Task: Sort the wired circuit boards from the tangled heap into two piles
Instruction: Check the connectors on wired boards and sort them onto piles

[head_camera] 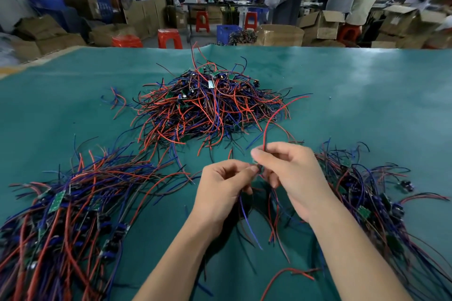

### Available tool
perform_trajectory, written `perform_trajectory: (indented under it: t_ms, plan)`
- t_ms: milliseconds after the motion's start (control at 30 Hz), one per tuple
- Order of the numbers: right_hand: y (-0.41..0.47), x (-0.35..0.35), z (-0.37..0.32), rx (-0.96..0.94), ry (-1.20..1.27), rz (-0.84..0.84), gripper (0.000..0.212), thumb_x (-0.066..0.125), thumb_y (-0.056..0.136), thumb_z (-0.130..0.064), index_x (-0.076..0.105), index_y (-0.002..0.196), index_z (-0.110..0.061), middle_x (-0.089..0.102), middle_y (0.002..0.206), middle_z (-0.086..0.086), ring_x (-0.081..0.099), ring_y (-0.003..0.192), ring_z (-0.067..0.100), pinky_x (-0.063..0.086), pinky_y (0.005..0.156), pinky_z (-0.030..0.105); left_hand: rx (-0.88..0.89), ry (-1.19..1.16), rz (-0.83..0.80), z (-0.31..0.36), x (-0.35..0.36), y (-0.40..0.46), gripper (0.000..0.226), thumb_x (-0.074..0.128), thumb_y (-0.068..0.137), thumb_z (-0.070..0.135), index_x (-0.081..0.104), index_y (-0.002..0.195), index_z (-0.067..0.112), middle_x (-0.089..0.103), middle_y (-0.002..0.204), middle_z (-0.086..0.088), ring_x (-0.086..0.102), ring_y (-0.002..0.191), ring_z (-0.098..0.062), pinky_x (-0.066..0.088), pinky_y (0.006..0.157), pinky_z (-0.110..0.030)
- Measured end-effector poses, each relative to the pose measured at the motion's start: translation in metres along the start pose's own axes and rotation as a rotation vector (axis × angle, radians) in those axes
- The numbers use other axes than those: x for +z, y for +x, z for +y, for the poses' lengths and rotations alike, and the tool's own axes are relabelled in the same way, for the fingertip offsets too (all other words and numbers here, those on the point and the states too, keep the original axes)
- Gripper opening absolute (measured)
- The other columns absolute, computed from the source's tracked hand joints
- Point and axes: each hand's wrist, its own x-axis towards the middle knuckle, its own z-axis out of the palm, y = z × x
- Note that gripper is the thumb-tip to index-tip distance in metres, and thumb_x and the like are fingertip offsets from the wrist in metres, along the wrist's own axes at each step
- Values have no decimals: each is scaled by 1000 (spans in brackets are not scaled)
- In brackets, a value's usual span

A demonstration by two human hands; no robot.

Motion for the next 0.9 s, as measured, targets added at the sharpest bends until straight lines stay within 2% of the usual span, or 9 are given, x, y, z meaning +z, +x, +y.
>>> perform_trajectory:
  t_ms: [200,367,433,500,567,633,733,800,900]
  plan:
    - [3,-20,-7,-135,28,329,14,79,87,-6,77,76,-14,65,61,2,53,52,10,42,46,20,-33,123,-124,-2,1,1,19,74,85,12,70,66,12,57,49,-3,41,39,-10,32,41,-15]
    - [-4,-50,-38,-216,173,594,19,80,85,-7,69,72,-15,63,52,-7,51,44,6,40,43,19,-36,164,-209,2,-1,-2,13,72,84,14,75,71,14,59,52,-3,43,42,-7,33,44,-15]
    - [-11,-67,-52,-250,178,636,19,82,81,-16,67,69,-17,61,51,-8,49,41,6,38,41,19,-39,148,-160,1,-1,-1,16,68,85,9,75,71,15,62,55,-4,47,46,-9,37,46,-16]
    - [-21,-84,-60,-251,26,673,20,80,69,-37,66,65,-23,58,51,-8,45,38,2,35,39,17,-35,135,-97,-2,-1,1,22,63,86,5,72,68,15,62,54,-3,48,44,-7,36,45,-14]
    - [-33,-99,-63,-173,-281,622,27,73,58,-58,72,66,-32,60,52,-7,50,44,5,41,45,20,-36,115,-78,-2,1,2,23,58,84,8,70,65,15,62,53,-4,45,41,-4,34,44,-12]
    - [-42,-108,-64,-28,-639,485,32,76,57,-70,75,75,-45,68,58,-7,64,60,17,53,63,33,-38,119,-66,-3,2,2,24,58,85,9,69,65,16,63,54,-4,46,41,-4,35,45,-12]
    - [-45,-102,-69,52,-1140,364,39,72,67,-71,72,72,-32,77,79,-12,73,90,28,56,83,41,-40,136,-42,-6,3,3,22,59,88,10,70,69,15,64,56,-3,47,44,-4,37,48,-14]
    - [-37,-81,-76,-53,-1248,341,28,71,75,-64,70,77,-36,77,87,-13,73,94,27,53,80,36,-54,135,-19,-8,3,4,17,59,88,10,70,75,12,65,56,-2,46,45,-6,37,47,-17]
    - [-8,-29,-79,-223,-1117,119,11,71,83,-46,75,83,-36,74,83,-24,72,87,16,50,79,30,-70,141,1,-9,3,5,14,58,88,9,69,81,11,65,57,-1,47,45,-9,36,47,-19]
